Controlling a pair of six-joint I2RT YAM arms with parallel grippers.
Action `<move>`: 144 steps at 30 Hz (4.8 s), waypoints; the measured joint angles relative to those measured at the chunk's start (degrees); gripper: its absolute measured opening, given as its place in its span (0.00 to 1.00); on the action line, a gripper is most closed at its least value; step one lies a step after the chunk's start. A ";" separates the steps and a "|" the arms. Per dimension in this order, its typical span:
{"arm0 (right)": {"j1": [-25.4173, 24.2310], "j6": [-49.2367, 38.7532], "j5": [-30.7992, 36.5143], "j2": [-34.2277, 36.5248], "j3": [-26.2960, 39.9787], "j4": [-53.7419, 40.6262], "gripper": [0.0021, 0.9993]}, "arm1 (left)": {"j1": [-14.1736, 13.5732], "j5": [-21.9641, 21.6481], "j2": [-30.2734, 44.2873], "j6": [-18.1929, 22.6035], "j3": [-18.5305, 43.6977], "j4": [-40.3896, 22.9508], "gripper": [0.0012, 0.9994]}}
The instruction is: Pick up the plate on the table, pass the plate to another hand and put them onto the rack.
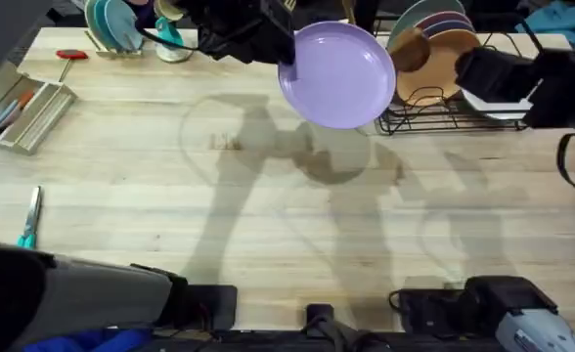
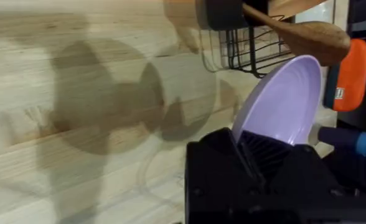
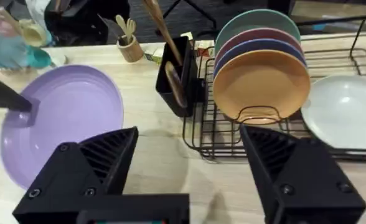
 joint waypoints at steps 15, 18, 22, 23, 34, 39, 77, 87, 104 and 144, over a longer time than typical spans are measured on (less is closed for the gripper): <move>0.00 11.49 -9.61 6.20 3.19 -2.01 1.00 | 0.00 1.10 0.00 0.87 0.00 0.00 0.04; 0.00 12.36 -10.65 8.69 7.01 -6.81 1.00 | 0.00 1.10 0.00 0.87 0.00 0.00 0.04; 0.00 12.89 -11.22 12.41 14.01 -15.56 1.00 | 0.00 1.11 0.00 0.87 0.00 0.00 0.04; 0.00 12.99 -11.42 13.42 16.05 -18.03 1.00 | 0.00 1.10 0.00 0.87 0.00 -0.02 0.04; 0.00 13.36 -12.00 20.11 29.03 -31.70 1.00 | 0.00 1.26 0.00 0.87 0.00 0.00 0.04; 0.00 13.38 -12.86 20.79 29.03 -31.68 1.00 | 0.00 1.26 0.00 0.87 0.00 -0.01 0.04; 8.65 13.54 -14.59 38.28 29.04 -29.58 0.98 | 0.00 1.27 0.00 0.89 0.00 0.00 0.04; 9.45 13.57 -14.60 39.04 29.05 -28.97 0.63 | 0.00 1.26 0.00 0.90 0.00 0.00 0.04; 9.55 13.80 -15.45 39.06 29.07 -28.75 0.03 | -0.06 1.45 0.00 1.05 0.00 -0.02 0.04; 9.55 10.27 -15.47 39.06 29.09 -24.10 0.03 | 10.57 2.13 0.00 1.33 0.00 -1.68 0.99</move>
